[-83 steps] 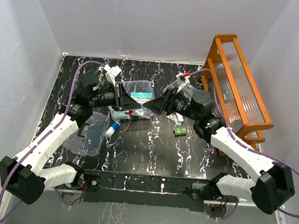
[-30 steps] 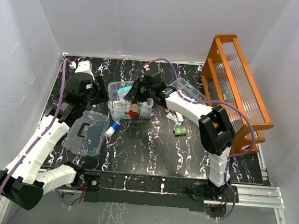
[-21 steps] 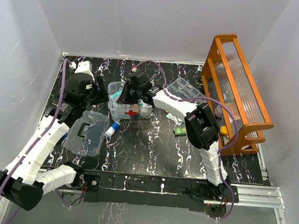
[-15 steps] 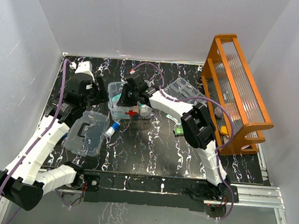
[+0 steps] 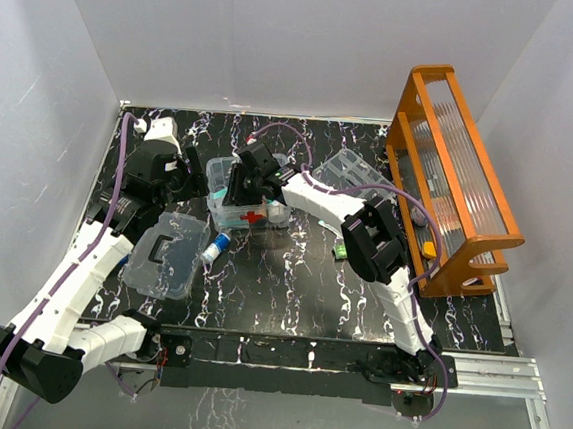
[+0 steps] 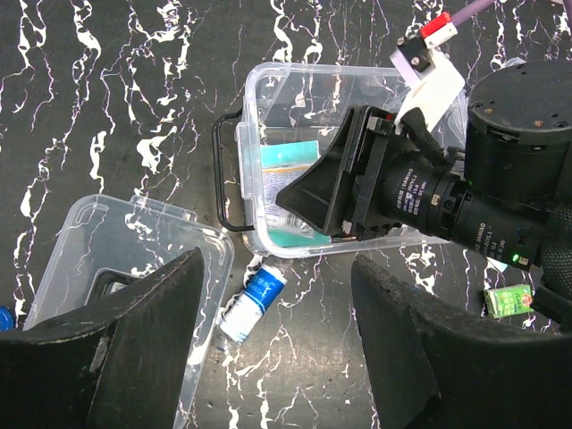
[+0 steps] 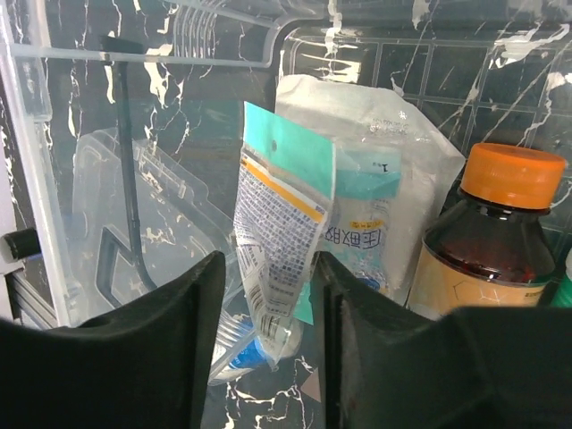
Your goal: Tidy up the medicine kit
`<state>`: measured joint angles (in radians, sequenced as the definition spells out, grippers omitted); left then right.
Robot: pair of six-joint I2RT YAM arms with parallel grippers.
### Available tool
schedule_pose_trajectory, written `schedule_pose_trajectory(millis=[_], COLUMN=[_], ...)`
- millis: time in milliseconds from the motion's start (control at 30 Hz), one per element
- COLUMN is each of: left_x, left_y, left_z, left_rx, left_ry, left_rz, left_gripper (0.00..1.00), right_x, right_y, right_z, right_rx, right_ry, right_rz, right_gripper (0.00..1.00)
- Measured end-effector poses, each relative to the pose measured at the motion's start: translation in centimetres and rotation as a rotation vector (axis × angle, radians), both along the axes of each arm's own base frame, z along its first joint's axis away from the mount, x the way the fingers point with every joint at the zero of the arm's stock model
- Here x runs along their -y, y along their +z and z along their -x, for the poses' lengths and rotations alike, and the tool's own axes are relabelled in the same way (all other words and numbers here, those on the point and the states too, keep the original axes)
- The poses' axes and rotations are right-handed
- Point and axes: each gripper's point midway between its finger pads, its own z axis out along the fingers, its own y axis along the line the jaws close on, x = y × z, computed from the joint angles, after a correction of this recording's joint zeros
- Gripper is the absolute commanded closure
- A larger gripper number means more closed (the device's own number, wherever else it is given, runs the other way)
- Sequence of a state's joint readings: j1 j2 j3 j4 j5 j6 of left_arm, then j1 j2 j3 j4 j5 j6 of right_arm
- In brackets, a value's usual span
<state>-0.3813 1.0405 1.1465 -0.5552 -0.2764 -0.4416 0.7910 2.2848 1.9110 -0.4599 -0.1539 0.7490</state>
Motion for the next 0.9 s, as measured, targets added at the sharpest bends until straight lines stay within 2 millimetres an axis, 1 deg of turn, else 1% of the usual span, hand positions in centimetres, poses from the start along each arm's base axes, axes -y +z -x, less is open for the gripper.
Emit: schedule_pose_trajectory(millis=[133, 333, 433, 500, 600, 700, 767, 800, 900], left_x=[0.0, 0.0, 0.0, -0.1, 0.1, 0.6, 1.2, 1.7, 2.6], left_y=[0.0, 0.0, -0.1, -0.1, -0.2, -0.2, -0.4, -0.8, -1.3], left_z=[0.0, 0.0, 0.0, 0.1, 0.2, 0.6, 1.1, 1.5, 2.6], left_rx=[0.000, 0.000, -0.002, -0.005, -0.008, -0.007, -0.003, -0.010, -0.009], left_ry=[-0.001, -0.002, -0.002, -0.003, -0.023, -0.075, -0.133, -0.177, -0.279], left_rz=[-0.002, -0.004, -0.005, -0.007, -0.013, -0.015, -0.013, -0.014, -0.013], left_gripper=[0.34, 0.34, 0.33, 0.33, 0.33, 0.32, 0.32, 0.32, 0.32], right_x=[0.3, 1.6, 2.2, 2.6, 2.9, 4.3, 5.6, 6.6, 10.3], right_y=[0.2, -0.2, 0.3, 1.3, 4.1, 8.1, 10.5, 11.7, 14.1], right_z=[-0.2, -0.6, -0.7, -0.8, -0.9, -0.5, 0.2, 0.5, 1.7], right_rx=[0.019, 0.045, 0.066, 0.085, 0.130, 0.191, 0.229, 0.251, 0.299], right_ry=[0.005, -0.007, -0.014, -0.017, -0.024, -0.038, -0.053, -0.066, -0.126], right_rz=[0.022, 0.098, 0.125, 0.131, 0.109, 0.076, 0.055, 0.045, 0.038], right_gripper=[0.54, 0.51, 0.49, 0.49, 0.47, 0.46, 0.45, 0.45, 0.45])
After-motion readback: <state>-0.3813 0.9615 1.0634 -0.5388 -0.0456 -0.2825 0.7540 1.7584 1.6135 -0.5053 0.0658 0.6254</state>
